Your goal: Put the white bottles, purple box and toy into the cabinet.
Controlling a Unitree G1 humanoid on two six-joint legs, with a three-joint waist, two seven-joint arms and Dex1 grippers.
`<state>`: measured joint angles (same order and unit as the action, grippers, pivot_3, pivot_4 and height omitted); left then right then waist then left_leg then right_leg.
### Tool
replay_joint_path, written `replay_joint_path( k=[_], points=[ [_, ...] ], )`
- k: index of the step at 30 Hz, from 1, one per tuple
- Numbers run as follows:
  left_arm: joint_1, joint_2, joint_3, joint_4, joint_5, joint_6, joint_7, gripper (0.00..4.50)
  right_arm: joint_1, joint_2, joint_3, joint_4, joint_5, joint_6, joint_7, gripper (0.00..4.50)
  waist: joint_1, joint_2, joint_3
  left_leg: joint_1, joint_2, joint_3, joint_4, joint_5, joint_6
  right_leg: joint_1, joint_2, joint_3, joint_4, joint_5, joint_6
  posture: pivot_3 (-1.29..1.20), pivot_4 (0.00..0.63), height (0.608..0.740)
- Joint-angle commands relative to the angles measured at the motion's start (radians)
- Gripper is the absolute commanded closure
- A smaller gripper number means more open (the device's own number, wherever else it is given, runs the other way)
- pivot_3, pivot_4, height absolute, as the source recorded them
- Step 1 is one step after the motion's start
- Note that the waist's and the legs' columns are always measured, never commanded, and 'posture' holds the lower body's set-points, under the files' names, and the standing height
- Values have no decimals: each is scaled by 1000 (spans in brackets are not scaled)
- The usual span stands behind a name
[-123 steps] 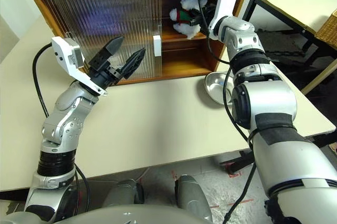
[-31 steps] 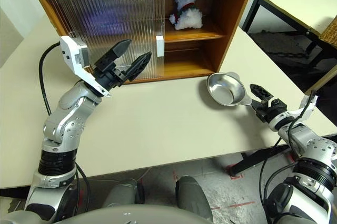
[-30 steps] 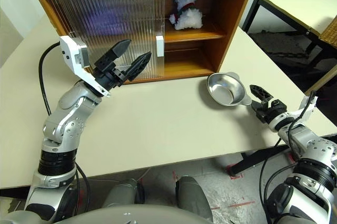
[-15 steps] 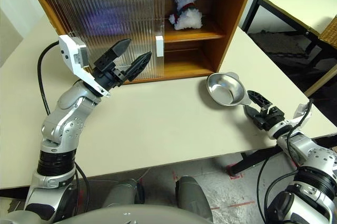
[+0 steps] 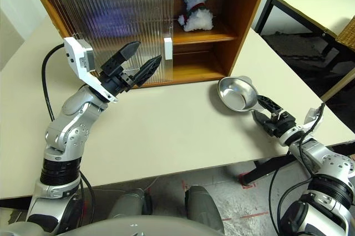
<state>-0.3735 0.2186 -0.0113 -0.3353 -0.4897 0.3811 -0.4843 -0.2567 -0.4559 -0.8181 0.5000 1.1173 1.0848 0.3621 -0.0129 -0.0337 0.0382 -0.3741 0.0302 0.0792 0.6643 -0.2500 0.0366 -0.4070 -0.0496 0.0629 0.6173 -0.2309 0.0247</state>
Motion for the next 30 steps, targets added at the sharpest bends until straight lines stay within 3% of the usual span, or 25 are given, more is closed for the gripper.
replay_joint_path(
  k=[1,11,15,24,30],
  points=[
    [2,-2,-8,-2,3,3,3,0,-8,1,3,12,4,3,5,59,0,0,0,0,0,0,0,0,0,0,0,0,0,0,0,66,0,740],
    [-1,-4,-7,-4,3,4,6,0,-5,-7,-1,16,-1,-11,10,59,0,0,0,0,0,0,0,0,0,0,0,0,0,0,0,64,0,740],
    [-4,-6,-8,-2,3,4,7,0,-5,-11,0,20,-4,-14,11,960,0,0,0,0,0,0,0,0,0,0,0,0,0,0,0,64,0,740],
    [-17,-5,-6,3,4,5,8,0,-18,-15,4,36,-15,-31,19,4374,-2,-1,0,0,0,0,0,0,0,1,0,0,-1,0,0,67,0,740],
    [-25,-9,-7,16,10,-5,7,0,-38,-18,6,56,-8,-32,38,4457,0,-2,-1,0,0,0,0,0,0,1,0,0,-1,0,1,66,0,740]
  ],
)
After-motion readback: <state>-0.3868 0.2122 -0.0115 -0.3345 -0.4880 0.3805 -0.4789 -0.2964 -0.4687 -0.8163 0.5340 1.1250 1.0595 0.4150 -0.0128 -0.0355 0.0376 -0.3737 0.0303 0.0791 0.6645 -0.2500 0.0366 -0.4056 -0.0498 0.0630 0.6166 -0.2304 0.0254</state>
